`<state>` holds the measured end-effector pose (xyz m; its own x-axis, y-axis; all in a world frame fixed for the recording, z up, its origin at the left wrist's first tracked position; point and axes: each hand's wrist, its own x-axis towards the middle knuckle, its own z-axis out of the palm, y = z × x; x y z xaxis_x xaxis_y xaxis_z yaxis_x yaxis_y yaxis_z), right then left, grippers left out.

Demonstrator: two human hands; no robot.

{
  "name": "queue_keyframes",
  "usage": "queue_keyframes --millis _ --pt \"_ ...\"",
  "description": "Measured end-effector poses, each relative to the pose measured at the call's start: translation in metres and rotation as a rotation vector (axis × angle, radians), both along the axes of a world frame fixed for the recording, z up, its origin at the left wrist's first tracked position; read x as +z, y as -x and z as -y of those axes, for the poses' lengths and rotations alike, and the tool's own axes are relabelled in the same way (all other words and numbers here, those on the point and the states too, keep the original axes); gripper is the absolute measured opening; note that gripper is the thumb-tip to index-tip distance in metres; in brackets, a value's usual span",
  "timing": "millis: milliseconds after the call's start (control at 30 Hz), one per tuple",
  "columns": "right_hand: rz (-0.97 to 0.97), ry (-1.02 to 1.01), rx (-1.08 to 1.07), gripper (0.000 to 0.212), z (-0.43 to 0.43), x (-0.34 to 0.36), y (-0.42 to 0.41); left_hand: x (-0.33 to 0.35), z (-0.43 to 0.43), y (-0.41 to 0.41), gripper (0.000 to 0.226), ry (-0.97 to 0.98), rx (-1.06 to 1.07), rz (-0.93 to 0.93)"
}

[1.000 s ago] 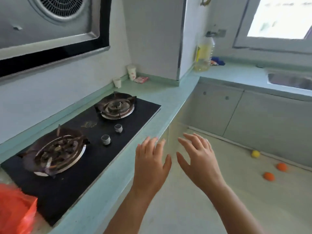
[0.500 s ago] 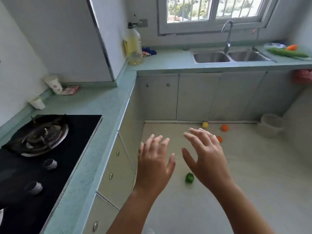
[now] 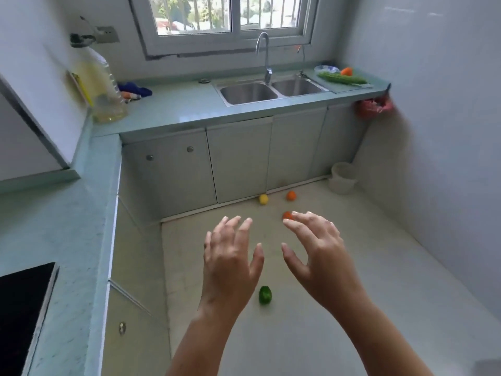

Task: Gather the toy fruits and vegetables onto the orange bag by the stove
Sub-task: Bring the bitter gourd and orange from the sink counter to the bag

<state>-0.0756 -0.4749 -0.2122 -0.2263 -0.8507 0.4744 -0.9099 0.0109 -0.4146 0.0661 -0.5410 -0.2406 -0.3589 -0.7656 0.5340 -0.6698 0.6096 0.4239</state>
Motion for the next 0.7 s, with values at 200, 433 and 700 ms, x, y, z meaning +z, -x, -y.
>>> queue_keyframes --millis 200,433,700 --pt "0.012 -0.008 -0.158 0.043 0.007 -0.009 0.046 -0.008 0.026 0.054 0.045 0.002 -0.139 -0.023" --pt "0.016 -0.010 -0.319 0.043 0.018 -0.027 0.140 -0.023 0.052 0.157 0.045 -0.005 -0.304 0.016" --pt "0.033 -0.012 -0.395 0.044 0.040 -0.022 0.287 -0.008 0.084 0.323 0.046 -0.025 -0.418 0.061"
